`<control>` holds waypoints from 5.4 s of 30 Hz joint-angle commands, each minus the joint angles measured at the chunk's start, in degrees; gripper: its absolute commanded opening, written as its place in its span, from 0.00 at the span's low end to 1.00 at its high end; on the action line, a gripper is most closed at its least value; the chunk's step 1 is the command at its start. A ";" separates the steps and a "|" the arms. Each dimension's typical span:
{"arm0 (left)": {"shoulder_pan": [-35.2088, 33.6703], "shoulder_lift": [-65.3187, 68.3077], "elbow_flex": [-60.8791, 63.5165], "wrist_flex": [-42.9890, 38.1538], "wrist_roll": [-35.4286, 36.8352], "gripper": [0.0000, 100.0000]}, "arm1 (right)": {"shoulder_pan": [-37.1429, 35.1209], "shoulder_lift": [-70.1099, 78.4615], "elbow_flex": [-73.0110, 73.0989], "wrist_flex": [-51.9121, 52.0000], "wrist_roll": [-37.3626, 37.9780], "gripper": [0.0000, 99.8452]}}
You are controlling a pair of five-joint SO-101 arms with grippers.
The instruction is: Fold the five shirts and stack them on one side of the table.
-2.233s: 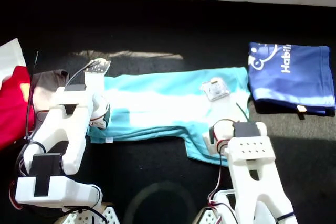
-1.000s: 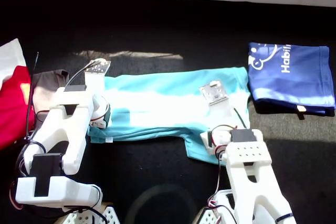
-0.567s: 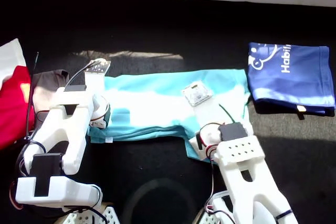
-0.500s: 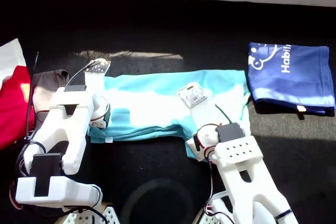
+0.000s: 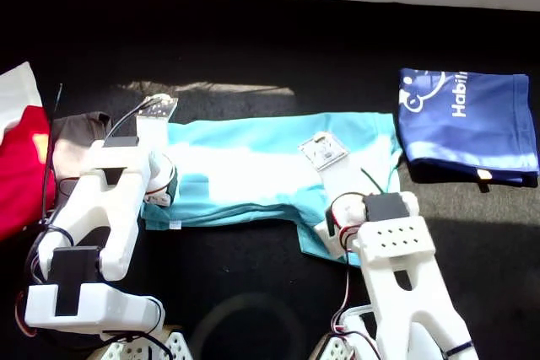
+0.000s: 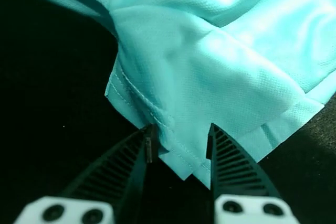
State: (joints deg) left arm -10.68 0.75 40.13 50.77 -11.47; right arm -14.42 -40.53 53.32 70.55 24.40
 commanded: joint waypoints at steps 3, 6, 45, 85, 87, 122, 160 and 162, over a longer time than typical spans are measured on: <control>-1.45 0.22 -0.04 -2.02 -0.44 0.01 | 9.98 -1.19 -11.47 -1.10 0.97 0.15; -1.45 0.22 -0.04 -2.02 -0.44 0.01 | 14.81 -0.75 -11.03 -7.69 0.97 0.15; -1.45 0.22 -0.04 -2.02 -0.44 0.01 | 30.90 15.52 12.53 -33.45 11.69 0.01; -1.45 0.22 -0.04 -2.02 -0.44 0.01 | 0.92 -21.76 35.12 -11.56 20.31 0.22; -1.45 0.22 -0.04 -2.02 -0.44 0.01 | 0.92 -21.76 36.44 -13.49 20.31 0.22; -1.45 0.22 -0.04 -2.02 -0.44 0.01 | 10.86 -21.76 19.65 -18.15 24.88 0.01; -1.45 0.22 0.04 -2.11 -0.44 0.01 | 10.33 45.32 -41.54 -20.00 -8.18 0.15; -1.45 0.22 0.04 -2.11 -0.44 0.01 | 10.33 45.14 -42.51 -20.00 -10.20 0.15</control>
State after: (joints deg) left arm -10.77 0.75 40.13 50.51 -11.47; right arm -4.13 4.92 14.46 50.33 17.71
